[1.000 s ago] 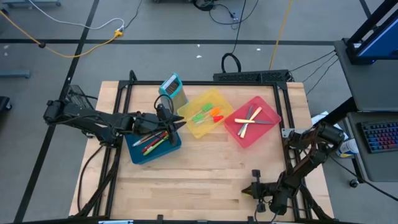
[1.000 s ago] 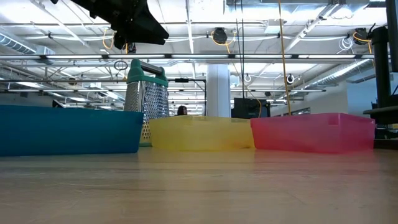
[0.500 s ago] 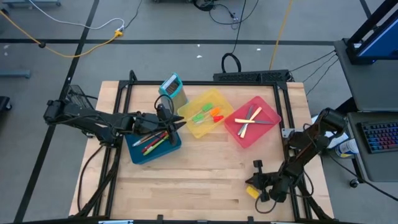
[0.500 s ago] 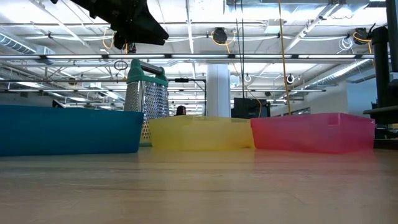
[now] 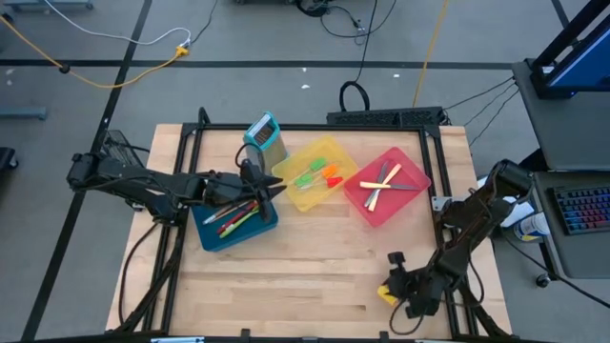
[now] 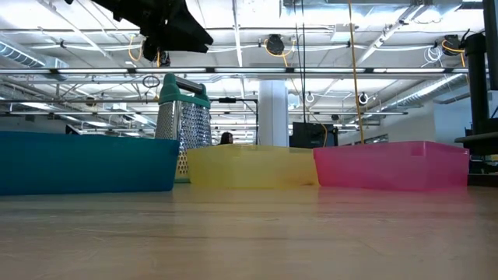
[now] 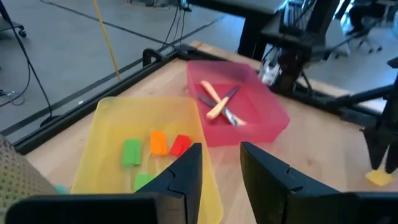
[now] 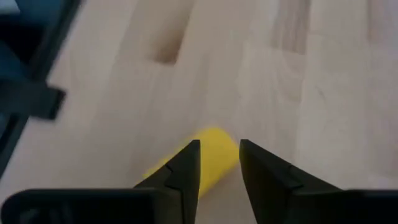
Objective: Pick & Place Kitchen Items
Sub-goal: Put the yellow spatula into the yellow bin
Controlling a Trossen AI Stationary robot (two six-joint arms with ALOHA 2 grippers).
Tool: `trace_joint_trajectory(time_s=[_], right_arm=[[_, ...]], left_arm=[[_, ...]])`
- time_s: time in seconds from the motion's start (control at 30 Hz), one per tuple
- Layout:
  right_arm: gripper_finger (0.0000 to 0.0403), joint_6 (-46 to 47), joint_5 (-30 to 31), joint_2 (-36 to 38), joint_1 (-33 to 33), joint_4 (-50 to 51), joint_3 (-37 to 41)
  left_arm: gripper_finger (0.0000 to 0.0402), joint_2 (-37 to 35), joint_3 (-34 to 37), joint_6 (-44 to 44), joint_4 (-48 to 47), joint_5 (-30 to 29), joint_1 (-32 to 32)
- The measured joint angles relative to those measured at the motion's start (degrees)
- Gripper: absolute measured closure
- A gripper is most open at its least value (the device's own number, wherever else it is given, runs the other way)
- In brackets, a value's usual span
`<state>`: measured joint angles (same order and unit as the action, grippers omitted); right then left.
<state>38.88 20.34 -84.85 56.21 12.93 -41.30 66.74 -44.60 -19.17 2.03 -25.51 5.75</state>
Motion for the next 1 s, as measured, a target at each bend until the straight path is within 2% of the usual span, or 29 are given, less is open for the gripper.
trace_joint_trajectory(time_s=[0.13,0.23,0.33,0.53,0.63,0.73,0.9,1.0], right_arm=[[0.031,6.4,-5.9,0.0,-0.7,19.9,-9.8],[0.0313,13.2,-11.8,0.1,-1.8,25.3,-13.8],[0.0314,18.2,-18.2,0.1,-3.9,24.3,-14.6],[0.0314,23.4,-25.2,-0.1,-8.0,23.1,-12.0],[0.0314,24.2,-24.5,-0.1,-9.6,21.6,-9.6],[0.0304,29.8,-25.4,-0.1,-10.9,17.9,-7.2],[0.026,33.4,-27.4,-0.1,-10.7,9.6,-5.7],[0.0227,34.9,-26.3,-0.1,-10.8,7.1,-5.7]], left_arm=[[0.0289,0.0,0.0,0.7,2.9,0.0,-0.1],[0.0289,0.0,0.0,2.9,4.8,0.0,-0.1],[0.0289,0.0,0.0,4.5,5.3,0.0,-0.1],[0.0289,0.0,0.0,6.8,4.9,0.4,-0.1],[0.0289,0.0,0.0,7.2,3.7,0.6,-0.1],[0.0289,0.0,0.0,7.6,2.8,0.6,-0.1],[0.0289,0.0,0.0,9.0,2.5,0.6,-0.1],[0.0289,0.0,0.0,9.0,2.5,0.6,-0.1]])
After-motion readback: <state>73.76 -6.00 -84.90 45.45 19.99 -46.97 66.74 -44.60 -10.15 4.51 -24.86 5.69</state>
